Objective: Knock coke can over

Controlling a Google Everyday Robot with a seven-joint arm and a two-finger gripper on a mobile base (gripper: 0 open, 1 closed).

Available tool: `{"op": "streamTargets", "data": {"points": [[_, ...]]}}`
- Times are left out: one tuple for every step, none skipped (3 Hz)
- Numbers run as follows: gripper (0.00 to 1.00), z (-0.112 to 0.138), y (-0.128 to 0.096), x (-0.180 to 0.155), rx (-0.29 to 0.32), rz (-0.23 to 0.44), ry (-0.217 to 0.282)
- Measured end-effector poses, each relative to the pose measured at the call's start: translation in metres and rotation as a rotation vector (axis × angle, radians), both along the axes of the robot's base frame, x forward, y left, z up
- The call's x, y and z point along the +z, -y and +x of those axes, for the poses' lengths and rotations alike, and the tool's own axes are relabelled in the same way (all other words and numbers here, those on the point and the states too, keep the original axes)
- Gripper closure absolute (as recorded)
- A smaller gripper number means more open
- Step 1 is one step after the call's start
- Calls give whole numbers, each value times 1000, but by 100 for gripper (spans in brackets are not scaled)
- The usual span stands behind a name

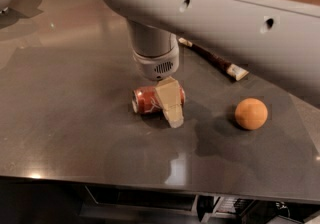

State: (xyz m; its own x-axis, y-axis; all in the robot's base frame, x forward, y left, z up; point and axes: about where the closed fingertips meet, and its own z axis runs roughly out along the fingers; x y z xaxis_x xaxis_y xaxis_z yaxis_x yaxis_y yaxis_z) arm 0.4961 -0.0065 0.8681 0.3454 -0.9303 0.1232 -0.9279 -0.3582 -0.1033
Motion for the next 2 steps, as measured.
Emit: {"op": "streamTargets", "data": {"points": [[0, -3, 7, -3, 2, 72, -44], [0, -6, 4, -3, 5, 85, -53]]}}
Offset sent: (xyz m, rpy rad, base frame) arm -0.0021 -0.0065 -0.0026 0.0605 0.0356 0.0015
